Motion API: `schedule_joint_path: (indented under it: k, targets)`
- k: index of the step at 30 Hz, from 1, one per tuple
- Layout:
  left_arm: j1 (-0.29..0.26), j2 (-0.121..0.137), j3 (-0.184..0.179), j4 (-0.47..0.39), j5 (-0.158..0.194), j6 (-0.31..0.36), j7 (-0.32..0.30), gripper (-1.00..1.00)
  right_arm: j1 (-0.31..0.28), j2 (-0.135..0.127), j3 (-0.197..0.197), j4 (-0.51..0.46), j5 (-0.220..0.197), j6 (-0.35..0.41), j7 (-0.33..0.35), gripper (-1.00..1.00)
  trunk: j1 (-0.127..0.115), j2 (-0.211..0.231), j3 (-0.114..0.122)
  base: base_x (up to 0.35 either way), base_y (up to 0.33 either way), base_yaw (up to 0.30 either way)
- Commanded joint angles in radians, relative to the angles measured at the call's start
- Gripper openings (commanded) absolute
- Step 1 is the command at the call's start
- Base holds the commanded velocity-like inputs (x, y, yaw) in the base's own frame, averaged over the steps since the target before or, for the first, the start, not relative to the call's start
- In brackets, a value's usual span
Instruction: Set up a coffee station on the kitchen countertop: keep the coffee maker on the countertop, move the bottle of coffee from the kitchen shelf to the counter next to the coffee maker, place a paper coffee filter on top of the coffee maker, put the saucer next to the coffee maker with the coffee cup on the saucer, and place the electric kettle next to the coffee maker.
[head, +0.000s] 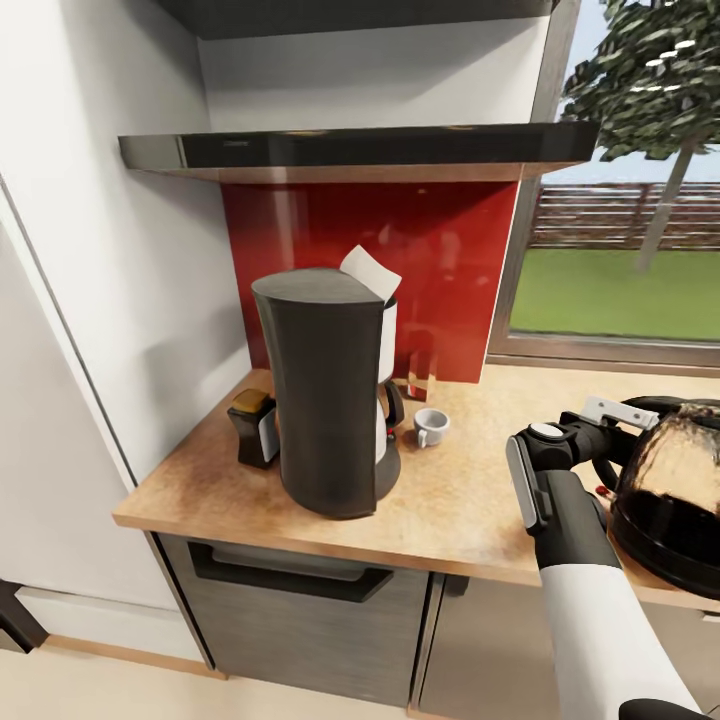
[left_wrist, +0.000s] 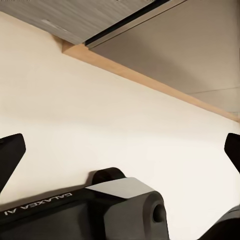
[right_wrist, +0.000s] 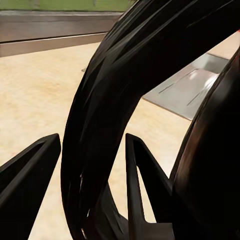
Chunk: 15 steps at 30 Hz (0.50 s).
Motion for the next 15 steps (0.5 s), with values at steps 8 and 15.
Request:
schedule_joint_path:
  k: [8, 15]
  targets:
    - [-0.001, 0.000, -0.009, 0.001, 0.006, -0.007, -0.001, 1.00, -0.001, 0.001, -0.001, -0.002, 0.006, 0.009, 0.000, -1.00, -0.031, 0.056, 0.024, 0.000, 0.000, 0.000]
    - [-0.001, 0.000, -0.009, 0.001, 0.006, -0.007, -0.001, 1.00, -0.001, 0.001, -0.001, -0.002, 0.006, 0.009, 0.002, -1.00, -0.058, 0.105, 0.046, 0.000, 0.000, 0.000]
